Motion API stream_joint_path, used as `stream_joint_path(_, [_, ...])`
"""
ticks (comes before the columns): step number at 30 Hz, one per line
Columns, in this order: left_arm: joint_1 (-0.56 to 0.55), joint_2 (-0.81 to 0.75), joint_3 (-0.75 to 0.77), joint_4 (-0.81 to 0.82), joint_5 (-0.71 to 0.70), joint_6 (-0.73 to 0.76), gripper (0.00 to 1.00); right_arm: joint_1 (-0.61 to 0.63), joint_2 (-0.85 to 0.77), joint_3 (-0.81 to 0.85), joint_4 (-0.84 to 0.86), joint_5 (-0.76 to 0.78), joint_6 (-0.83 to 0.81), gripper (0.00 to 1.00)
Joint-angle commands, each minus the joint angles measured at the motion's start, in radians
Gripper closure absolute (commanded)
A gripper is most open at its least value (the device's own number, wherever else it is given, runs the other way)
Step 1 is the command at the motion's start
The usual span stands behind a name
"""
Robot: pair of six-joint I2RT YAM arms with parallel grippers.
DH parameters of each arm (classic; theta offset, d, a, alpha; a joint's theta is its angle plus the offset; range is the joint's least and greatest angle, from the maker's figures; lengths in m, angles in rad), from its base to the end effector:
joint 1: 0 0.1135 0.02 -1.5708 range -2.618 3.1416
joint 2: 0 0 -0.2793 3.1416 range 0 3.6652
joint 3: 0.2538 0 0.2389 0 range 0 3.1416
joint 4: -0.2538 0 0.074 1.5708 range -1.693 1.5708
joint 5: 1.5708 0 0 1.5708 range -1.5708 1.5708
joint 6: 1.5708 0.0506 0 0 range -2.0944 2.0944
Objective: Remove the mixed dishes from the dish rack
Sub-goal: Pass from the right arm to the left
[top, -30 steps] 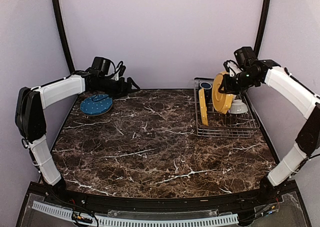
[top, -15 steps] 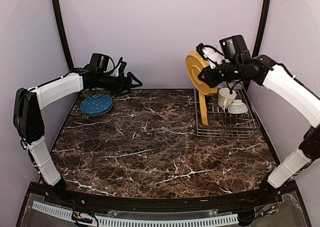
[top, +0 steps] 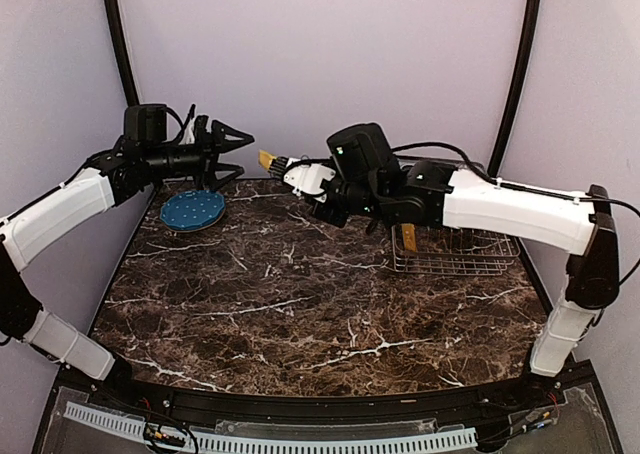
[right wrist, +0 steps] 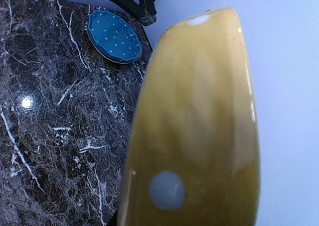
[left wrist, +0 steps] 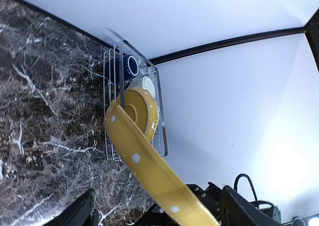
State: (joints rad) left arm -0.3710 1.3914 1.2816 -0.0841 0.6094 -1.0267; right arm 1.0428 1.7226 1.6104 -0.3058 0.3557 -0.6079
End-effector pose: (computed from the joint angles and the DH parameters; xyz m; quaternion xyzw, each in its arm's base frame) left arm 0.2877 -0.1430 0.4003 -0.0568 0.7588 -0.5673 0.3150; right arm 0.2216 0.3450 0.3740 -0.5409 0.6306 -0.0291 0.5558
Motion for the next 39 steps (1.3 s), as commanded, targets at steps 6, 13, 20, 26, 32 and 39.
stream_joint_path(6, [-0.039, -0.082, -0.155, 0.005, -0.064, -0.236, 0.16, 0.065, 0.002, -0.046, 0.359, 0.128, -0.145, 1.00])
stream_joint_path(13, [-0.115, -0.019, -0.118, 0.032, -0.049, -0.227, 0.31, 0.087, 0.010, -0.094, 0.432, 0.179, -0.207, 1.00])
stream_joint_path(20, [-0.151, 0.000, -0.105, 0.020, -0.072, -0.194, 0.56, 0.096, 0.014, -0.154, 0.527, 0.255, -0.291, 1.00])
stream_joint_path(26, [-0.168, 0.037, -0.068, -0.001, -0.067, -0.177, 0.59, 0.102, 0.027, -0.175, 0.581, 0.273, -0.332, 1.00])
stream_joint_path(32, [-0.175, 0.054, -0.045, -0.029, -0.067, -0.139, 0.64, 0.109, 0.042, -0.177, 0.602, 0.284, -0.367, 1.00])
stream_joint_path(39, [-0.174, 0.071, -0.018, -0.044, -0.056, -0.067, 0.90, 0.108, 0.039, -0.194, 0.598, 0.284, -0.347, 0.86])
